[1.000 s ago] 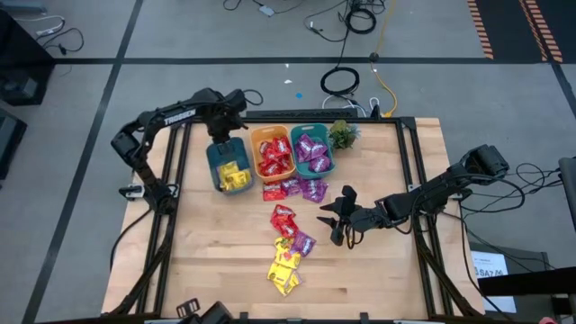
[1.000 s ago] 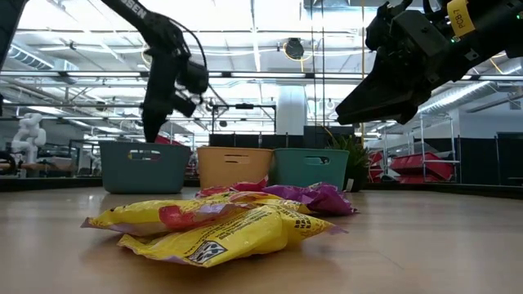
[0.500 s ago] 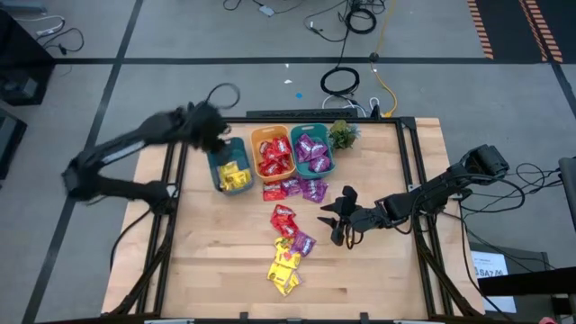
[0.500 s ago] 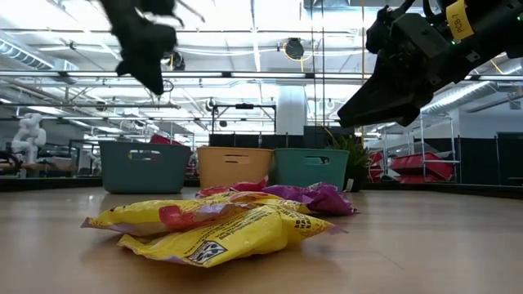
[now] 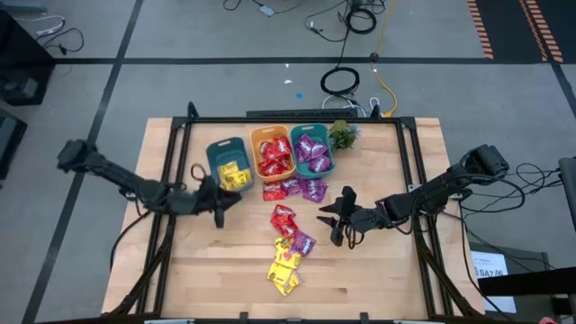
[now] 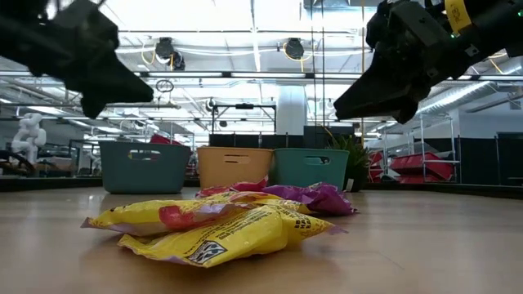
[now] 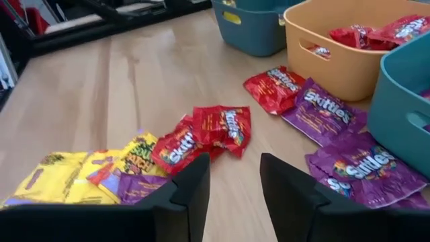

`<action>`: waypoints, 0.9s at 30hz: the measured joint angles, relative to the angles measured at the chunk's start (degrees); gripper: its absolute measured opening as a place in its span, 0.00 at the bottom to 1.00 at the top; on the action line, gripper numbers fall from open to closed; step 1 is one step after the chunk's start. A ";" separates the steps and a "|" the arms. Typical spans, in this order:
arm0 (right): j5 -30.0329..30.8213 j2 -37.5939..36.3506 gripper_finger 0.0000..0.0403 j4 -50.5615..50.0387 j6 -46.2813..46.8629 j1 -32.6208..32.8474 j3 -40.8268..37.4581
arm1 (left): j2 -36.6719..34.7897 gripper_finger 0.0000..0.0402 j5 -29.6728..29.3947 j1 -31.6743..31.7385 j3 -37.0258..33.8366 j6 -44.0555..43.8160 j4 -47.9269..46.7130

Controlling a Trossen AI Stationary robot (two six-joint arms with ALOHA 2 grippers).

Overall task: Sort candy
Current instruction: Put the purple candy into the green bin

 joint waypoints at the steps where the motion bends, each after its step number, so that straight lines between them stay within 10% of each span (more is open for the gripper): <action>1: 0.06 0.00 0.30 0.25 0.01 -0.04 0.00 | 1.64 0.17 -2.34 -2.13 -0.01 0.07 1.25; 7: 5.31 0.00 0.26 -0.52 4.23 -2.63 0.00 | 10.36 0.17 -9.86 -8.56 0.06 3.17 8.36; 16: 6.99 0.00 0.25 -0.44 6.95 -6.72 0.00 | 19.75 0.17 -8.83 -12.18 0.06 -7.15 11.14; 27: 7.07 1.54 0.30 -6.09 11.80 -7.76 0.00 | 25.91 0.17 -8.69 -14.02 0.08 0.41 23.32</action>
